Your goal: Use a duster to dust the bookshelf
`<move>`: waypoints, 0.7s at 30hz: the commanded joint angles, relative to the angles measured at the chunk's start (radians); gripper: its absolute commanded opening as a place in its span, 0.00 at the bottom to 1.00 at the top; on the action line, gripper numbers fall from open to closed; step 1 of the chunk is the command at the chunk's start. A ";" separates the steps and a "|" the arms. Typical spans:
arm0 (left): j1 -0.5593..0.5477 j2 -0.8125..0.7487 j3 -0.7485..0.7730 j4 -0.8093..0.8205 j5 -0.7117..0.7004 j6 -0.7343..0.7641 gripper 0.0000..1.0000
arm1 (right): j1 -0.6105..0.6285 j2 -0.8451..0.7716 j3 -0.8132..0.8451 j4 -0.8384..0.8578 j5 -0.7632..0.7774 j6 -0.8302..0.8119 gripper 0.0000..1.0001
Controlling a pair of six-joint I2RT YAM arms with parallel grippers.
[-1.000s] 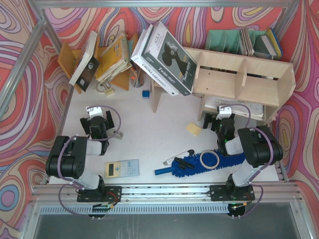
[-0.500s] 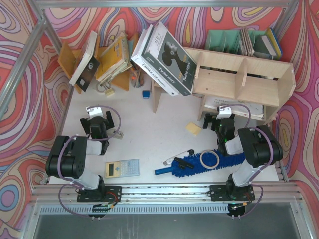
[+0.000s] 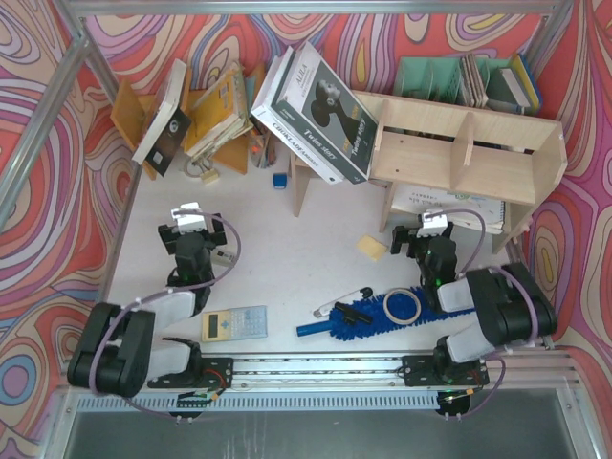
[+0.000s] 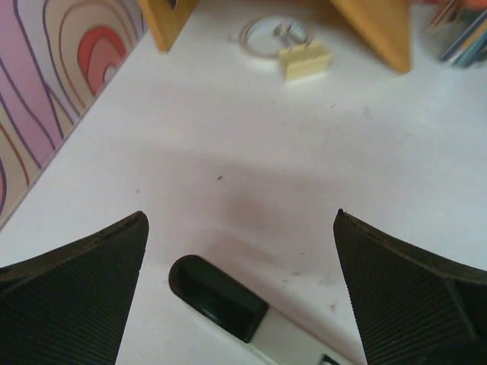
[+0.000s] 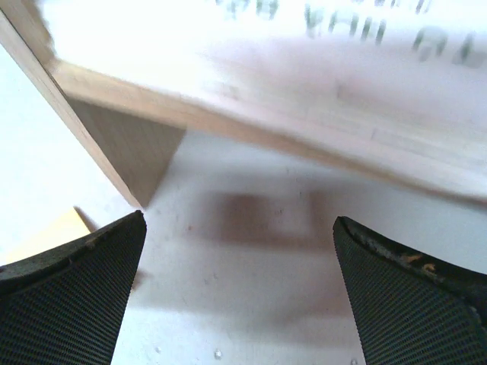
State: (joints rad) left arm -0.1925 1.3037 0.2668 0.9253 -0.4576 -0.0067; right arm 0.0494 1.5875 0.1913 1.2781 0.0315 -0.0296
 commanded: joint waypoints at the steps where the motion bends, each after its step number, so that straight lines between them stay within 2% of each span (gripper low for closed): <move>1: -0.084 -0.134 0.001 -0.079 -0.124 0.046 0.98 | 0.015 -0.200 0.087 -0.290 0.035 0.042 0.99; 5: -0.142 -0.267 0.027 -0.176 -0.172 0.031 0.98 | 0.037 -0.343 0.021 -0.325 0.031 0.108 0.99; 12: -0.208 -0.508 0.128 -0.508 -0.124 -0.116 0.98 | 0.123 -0.631 0.021 -0.594 0.015 0.133 0.99; 17: -0.209 -0.679 0.190 -0.774 -0.106 -0.331 0.98 | 0.129 -0.850 0.047 -0.851 0.012 0.266 0.99; 21: -0.209 -0.782 0.259 -1.021 -0.179 -0.611 0.98 | 0.128 -1.003 0.118 -1.115 -0.006 0.420 0.99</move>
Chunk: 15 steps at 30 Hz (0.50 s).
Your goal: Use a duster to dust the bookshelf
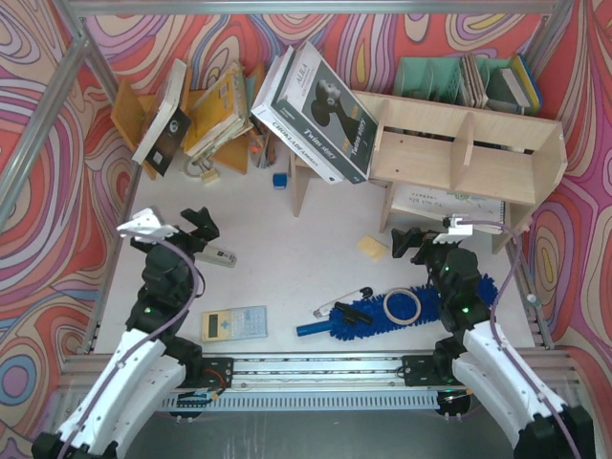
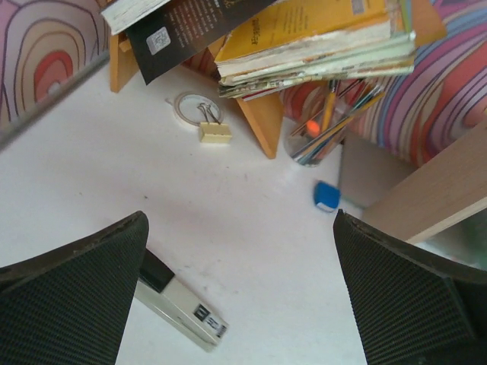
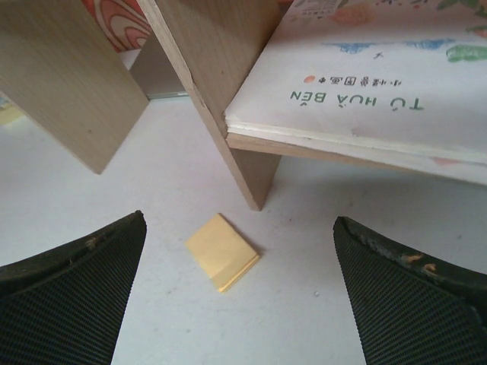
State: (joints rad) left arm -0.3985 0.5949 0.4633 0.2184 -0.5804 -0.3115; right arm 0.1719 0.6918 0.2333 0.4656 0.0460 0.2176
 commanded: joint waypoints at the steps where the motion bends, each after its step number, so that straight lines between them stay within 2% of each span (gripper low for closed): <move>1: -0.002 -0.095 0.092 -0.372 -0.065 -0.358 0.98 | 0.006 -0.137 0.098 -0.370 -0.028 0.223 0.99; 6: -0.003 -0.182 0.187 -0.757 -0.105 -0.615 0.98 | 0.005 -0.226 0.171 -0.615 -0.004 0.425 0.99; 7: -0.003 -0.205 0.199 -0.818 -0.121 -0.622 0.98 | 0.006 -0.235 0.175 -0.631 -0.015 0.431 0.99; 9: -0.002 -0.253 0.189 -0.839 -0.143 -0.608 0.98 | 0.006 -0.242 0.173 -0.639 -0.053 0.417 0.99; 11: -0.003 -0.295 0.168 -0.769 -0.045 -0.517 0.98 | 0.006 -0.221 0.181 -0.657 -0.089 0.387 0.99; 13: -0.003 -0.264 0.204 -0.760 0.068 -0.458 0.98 | 0.006 -0.176 0.211 -0.691 -0.132 0.351 0.99; 15: -0.002 -0.151 0.298 -0.839 0.140 -0.437 0.98 | 0.006 -0.129 0.249 -0.722 -0.178 0.298 0.99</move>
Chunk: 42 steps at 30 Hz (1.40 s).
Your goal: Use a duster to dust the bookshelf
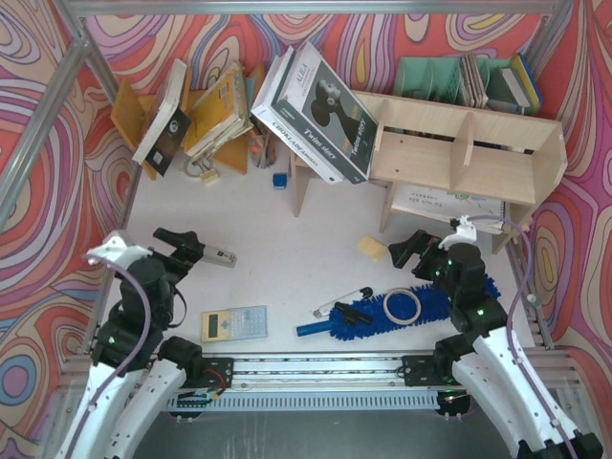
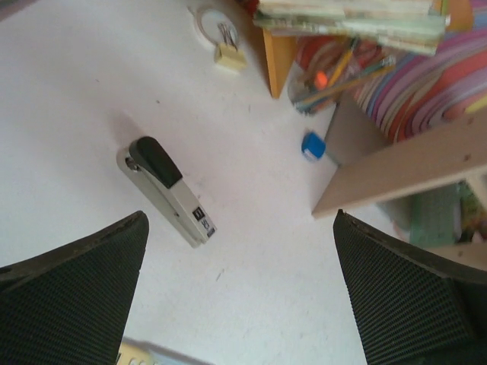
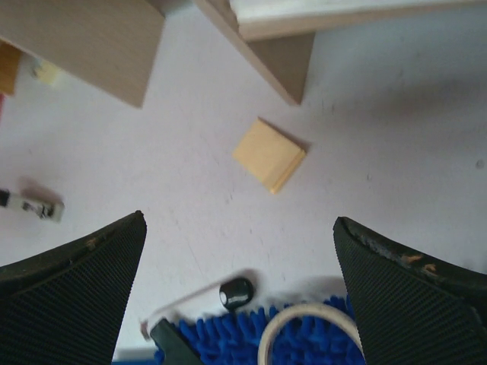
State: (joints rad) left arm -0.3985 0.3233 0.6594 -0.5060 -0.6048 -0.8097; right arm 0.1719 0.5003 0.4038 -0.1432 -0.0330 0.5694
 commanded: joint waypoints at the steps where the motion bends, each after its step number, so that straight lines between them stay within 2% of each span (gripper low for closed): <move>1: -0.003 0.177 0.148 -0.154 0.187 0.069 0.98 | 0.006 0.078 0.097 -0.124 -0.134 -0.083 0.98; 6: -0.003 0.391 0.300 -0.351 0.219 0.094 0.98 | 0.028 0.107 0.161 -0.174 -0.227 -0.134 0.95; 10: -0.004 0.479 0.394 -0.442 0.247 0.136 0.98 | 0.120 0.132 0.187 -0.207 -0.183 -0.139 0.91; 13: -0.004 0.497 0.417 -0.466 0.247 0.175 0.98 | 0.252 0.173 0.194 -0.224 -0.078 -0.131 0.90; 15: -0.005 0.493 0.408 -0.467 0.228 0.200 0.98 | 0.346 0.202 0.204 -0.237 0.012 -0.122 0.96; 20: -0.004 0.478 0.371 -0.456 0.218 0.250 0.98 | 0.653 0.304 0.266 -0.316 0.261 -0.088 0.98; 25: -0.005 0.444 0.330 -0.419 0.234 0.265 0.98 | 0.883 0.388 0.330 -0.413 0.431 -0.015 0.89; 31: -0.005 0.441 0.318 -0.412 0.234 0.261 0.98 | 1.082 0.475 0.355 -0.505 0.556 0.115 0.82; 34: -0.004 0.441 0.316 -0.411 0.230 0.259 0.98 | 1.132 0.536 0.355 -0.519 0.573 0.168 0.71; 36: -0.004 0.439 0.314 -0.413 0.223 0.255 0.98 | 1.158 0.569 0.359 -0.519 0.588 0.191 0.57; 37: -0.004 0.440 0.313 -0.412 0.220 0.252 0.98 | 1.165 0.581 0.357 -0.507 0.586 0.190 0.53; 42: -0.005 0.442 0.313 -0.415 0.216 0.250 0.98 | 1.166 0.625 0.357 -0.492 0.583 0.188 0.41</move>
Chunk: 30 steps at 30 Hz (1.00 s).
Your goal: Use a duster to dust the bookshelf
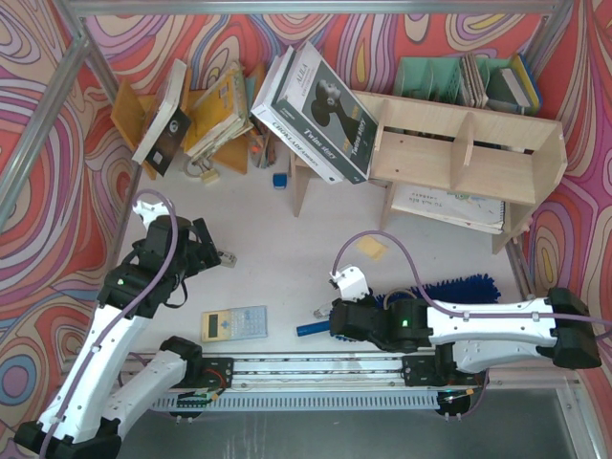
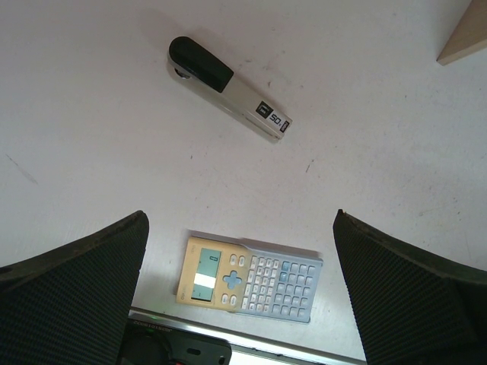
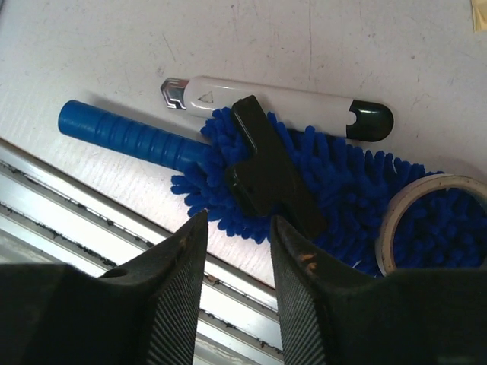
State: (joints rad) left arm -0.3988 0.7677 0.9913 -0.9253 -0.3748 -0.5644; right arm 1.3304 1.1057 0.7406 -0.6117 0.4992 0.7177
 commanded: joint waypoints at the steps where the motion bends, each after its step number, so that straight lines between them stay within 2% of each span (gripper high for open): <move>1: -0.004 -0.002 -0.019 0.004 -0.016 0.005 0.98 | 0.008 0.025 0.020 -0.022 0.054 0.036 0.39; 30: -0.003 0.010 -0.023 0.016 0.000 0.007 0.98 | 0.008 0.153 0.015 0.021 0.085 0.021 0.35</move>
State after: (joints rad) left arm -0.3988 0.7845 0.9905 -0.9241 -0.3740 -0.5644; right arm 1.3304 1.2320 0.7403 -0.5873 0.5491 0.7296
